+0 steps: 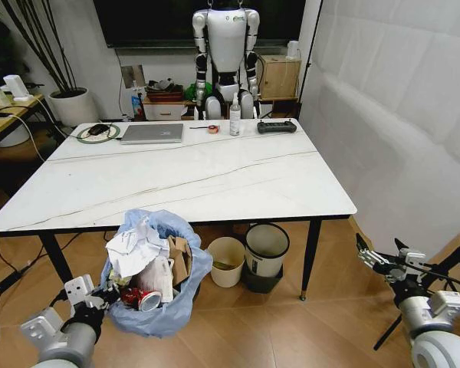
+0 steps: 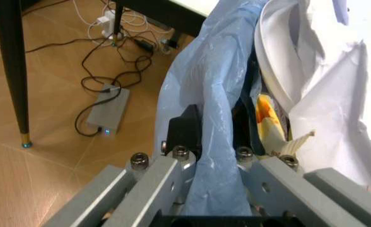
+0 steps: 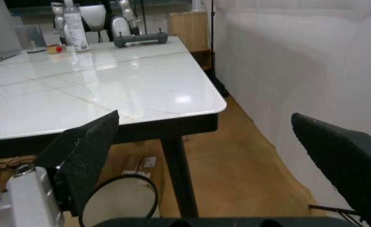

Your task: Pick up the trash bin and place the trash from the table into it.

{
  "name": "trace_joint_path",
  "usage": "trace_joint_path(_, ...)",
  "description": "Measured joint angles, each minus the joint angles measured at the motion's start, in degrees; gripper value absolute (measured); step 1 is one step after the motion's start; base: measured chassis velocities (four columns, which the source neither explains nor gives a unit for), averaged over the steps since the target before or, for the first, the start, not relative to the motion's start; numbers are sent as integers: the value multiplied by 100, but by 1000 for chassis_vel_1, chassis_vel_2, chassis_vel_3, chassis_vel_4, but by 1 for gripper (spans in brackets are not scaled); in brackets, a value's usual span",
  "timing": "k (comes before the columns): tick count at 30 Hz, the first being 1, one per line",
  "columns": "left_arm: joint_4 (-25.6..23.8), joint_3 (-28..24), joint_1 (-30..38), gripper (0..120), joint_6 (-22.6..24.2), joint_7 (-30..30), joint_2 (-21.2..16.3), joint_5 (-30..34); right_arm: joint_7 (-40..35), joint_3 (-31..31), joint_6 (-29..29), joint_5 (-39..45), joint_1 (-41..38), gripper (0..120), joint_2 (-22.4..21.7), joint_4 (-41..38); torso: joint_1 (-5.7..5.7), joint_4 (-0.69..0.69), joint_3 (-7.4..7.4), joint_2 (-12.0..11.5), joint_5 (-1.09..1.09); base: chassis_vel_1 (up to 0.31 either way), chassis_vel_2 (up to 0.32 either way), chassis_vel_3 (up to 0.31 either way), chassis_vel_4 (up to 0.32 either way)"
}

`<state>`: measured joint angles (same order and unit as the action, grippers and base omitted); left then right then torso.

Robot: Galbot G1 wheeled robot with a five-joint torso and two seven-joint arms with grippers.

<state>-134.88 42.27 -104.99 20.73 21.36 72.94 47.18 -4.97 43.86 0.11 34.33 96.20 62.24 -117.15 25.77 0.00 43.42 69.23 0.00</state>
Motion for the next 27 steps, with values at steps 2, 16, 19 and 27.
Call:
trace_joint_path(2,87,-25,-3,1,-91,-22,12,-34,2,-3,-3,3,-4,100,-2,1,0,0,0,0,0,0,0,0,0)
trace_joint_path(16,195,-106,100,1,-347,-58,105,171,5,-10,-9,10,-11,100,-8,3,0,-1,0,0,0,0,0,0,0)
trace_joint_path(19,189,-118,99,1,-367,-66,110,182,5,-11,-10,10,-12,100,-9,3,0,-1,0,0,0,0,0,0,0)
trace_joint_path(27,153,-119,115,1,-343,-69,117,259,5,-14,-13,14,-15,100,-10,3,-44,-1,-52,-96,0,0,0,0,0)
